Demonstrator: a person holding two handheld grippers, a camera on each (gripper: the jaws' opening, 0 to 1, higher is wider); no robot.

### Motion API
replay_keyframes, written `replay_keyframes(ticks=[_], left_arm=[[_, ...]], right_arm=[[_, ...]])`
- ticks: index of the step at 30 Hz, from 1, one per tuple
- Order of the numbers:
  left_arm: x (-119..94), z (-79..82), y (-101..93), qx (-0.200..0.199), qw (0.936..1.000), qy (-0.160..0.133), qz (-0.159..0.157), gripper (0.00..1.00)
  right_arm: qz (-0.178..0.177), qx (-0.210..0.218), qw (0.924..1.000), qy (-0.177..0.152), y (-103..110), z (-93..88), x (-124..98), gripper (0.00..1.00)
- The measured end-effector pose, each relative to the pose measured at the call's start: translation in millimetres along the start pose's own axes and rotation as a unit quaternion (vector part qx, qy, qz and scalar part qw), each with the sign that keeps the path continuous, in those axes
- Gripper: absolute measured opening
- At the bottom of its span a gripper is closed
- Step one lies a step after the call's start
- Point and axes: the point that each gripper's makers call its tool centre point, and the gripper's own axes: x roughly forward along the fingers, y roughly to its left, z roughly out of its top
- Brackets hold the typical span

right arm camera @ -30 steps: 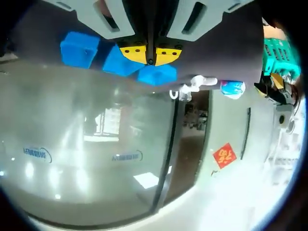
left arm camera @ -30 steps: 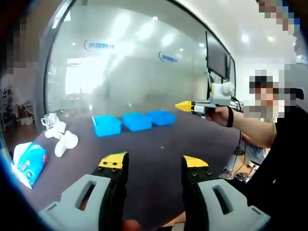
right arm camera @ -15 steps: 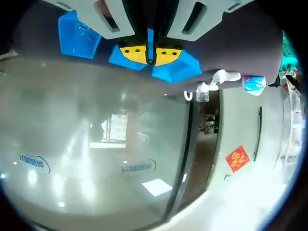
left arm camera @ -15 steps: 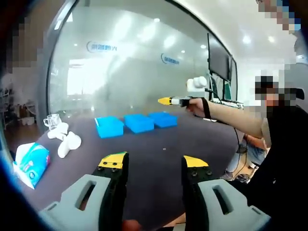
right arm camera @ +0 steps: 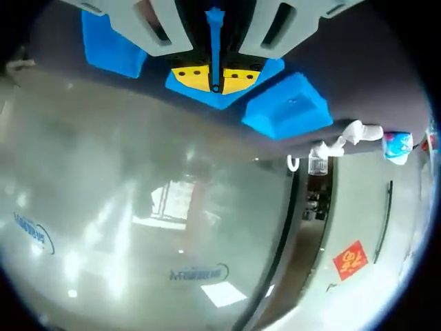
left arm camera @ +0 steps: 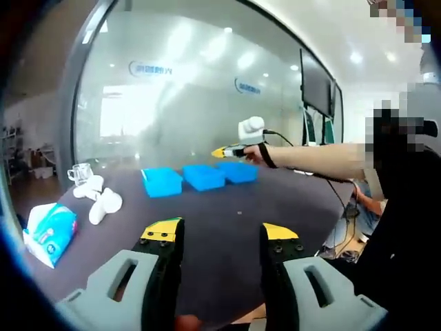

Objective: Sort the screws, nuts, and washers into the corresponding bins

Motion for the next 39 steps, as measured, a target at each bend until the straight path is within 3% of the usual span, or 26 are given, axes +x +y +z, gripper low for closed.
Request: replay_keyframes(ticks=[7, 18, 22, 34, 39], left_arm=[[-2.2, -1.4, 4.6, -0.001, 1.0, 0.002, 0.006, 0.43], [-4.0, -2.2, 8.4, -0.003, 0.9999, 0.002, 0.011, 0.43], [-4.4, -1.8, 8.9, -0.002, 0.9999, 0.002, 0.012, 0.44], [-4.4, 0.7, 5.8, 0.002, 0.9999, 0.0, 0.01, 0.44], [-5.0, 3.3, 4.9, 0.004, 1.0, -0.002, 0.009, 0.44]], right_arm=[[0.003, 0.024, 0.9997, 0.01, 3.2, -0.3, 15.7, 0.01], [0.004, 0.053, 0.9985, 0.009, 7.3, 0.6, 14.2, 0.03], [0.006, 0.039, 0.9992, 0.001, 8.4, 4.6, 9.6, 0.13], [0.021, 0.053, 0.9982, -0.017, 10.1, 13.0, -10.4, 0.17], [0.033, 0.031, 0.9987, -0.024, 15.1, 11.1, -30.6, 0.23]])
